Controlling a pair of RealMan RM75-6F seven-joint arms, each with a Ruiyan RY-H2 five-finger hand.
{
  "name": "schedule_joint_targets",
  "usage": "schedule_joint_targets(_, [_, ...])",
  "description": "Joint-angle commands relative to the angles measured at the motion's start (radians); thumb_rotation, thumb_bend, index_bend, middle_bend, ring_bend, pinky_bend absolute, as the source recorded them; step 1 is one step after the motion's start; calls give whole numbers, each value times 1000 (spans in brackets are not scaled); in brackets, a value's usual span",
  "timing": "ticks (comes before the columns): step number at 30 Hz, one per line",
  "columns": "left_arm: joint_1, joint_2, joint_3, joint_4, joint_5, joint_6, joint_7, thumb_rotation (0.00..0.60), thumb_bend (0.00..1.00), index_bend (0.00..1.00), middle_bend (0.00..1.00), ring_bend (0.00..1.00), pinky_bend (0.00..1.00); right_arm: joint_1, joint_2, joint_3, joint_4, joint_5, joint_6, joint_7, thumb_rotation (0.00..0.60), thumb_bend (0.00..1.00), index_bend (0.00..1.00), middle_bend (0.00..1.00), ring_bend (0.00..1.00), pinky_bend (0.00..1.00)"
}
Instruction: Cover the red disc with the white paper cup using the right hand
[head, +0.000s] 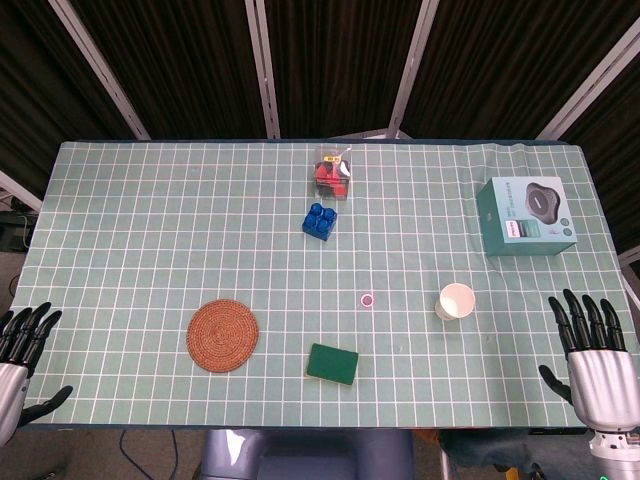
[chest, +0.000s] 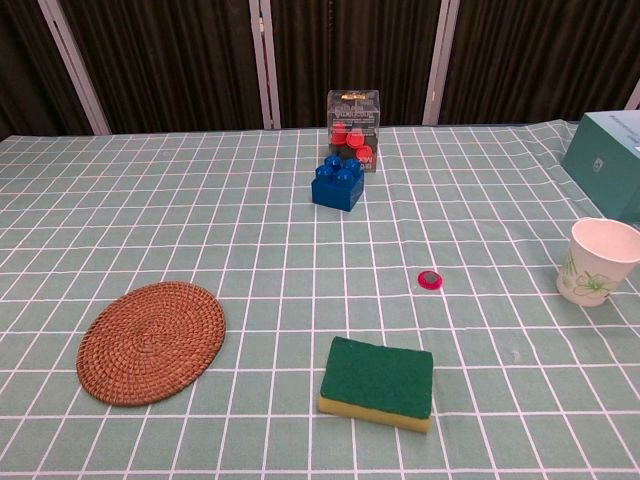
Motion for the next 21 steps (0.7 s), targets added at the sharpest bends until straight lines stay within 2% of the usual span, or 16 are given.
schedule_joint_targets(1, [0,0,0,0,0,0,0,600,0,0,0,0,0,1,-1,0,0,0,-2,-2,600,0,0,0,0,0])
schedule_joint_targets(7, [1,-2,-1,3,0,1,3,600,0,0,0,0,0,8,-6,-3,7,0,-17,-12,600,0,0,0,0,0])
schedule_joint_targets(11, [-7,-11,-11,5,-19,-16,20,600,0,0,0,0,0,44,-25,-5,27,-11,-78,-64,600,0,0,0,0,0])
schedule_joint_targets(21, [-36,-52,-42,10,-75,-66,77,600,0,0,0,0,0,294,-112,9,124,-170,-404,-374,600,0,0,0,0,0])
